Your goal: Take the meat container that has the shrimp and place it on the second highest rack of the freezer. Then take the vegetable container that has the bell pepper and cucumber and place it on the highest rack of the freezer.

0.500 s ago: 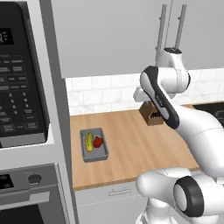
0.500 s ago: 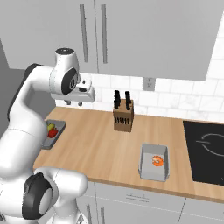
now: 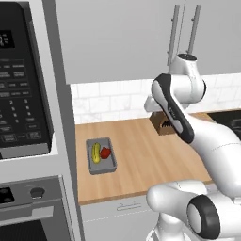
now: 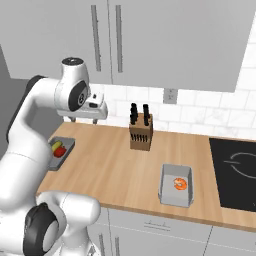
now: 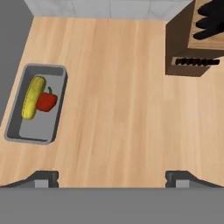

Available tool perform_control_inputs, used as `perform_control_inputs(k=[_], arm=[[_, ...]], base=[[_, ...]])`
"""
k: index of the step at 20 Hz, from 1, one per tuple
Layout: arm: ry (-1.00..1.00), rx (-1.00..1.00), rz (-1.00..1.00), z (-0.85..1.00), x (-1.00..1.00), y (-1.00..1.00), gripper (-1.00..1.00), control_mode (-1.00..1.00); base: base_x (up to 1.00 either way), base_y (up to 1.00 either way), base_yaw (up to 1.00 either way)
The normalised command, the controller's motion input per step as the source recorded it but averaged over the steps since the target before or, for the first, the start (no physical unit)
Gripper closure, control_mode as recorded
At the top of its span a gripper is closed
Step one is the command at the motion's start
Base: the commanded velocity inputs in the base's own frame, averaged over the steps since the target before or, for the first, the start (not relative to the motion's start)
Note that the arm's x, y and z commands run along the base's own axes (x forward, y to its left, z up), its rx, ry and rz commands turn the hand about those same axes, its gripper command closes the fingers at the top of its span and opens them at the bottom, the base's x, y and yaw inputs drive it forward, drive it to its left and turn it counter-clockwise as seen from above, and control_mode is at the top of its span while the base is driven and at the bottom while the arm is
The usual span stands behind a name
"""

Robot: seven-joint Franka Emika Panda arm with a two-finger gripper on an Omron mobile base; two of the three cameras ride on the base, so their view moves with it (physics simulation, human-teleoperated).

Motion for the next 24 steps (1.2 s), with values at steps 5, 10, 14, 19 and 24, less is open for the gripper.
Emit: perform_control_inputs(k=[5,10,14,19,24], arm=[[-0.04,0.14,-0.27,-0.95,-0.7,-0.72,-1.0,-1.0],[0.07,0.2,-0.59,-0.75,-0.17,-0.92,-1.0,-1.0],[0.19,0.26,-0.57,-0.5,0.0,-1.0,-1.0,-1.0],[0.23,0.21,-0.44,-0.38,0.05,-1.0,-1.0,-1.0],[0.22,0.17,-0.32,-0.16,0.05,-1.0,-1.0,-1.0]], base=[[0.0,0.0,0.0],[0.0,0.0,0.0],[0.0,0.0,0.0],[0.0,0.0,0.0],[0.0,0.0,0.0]])
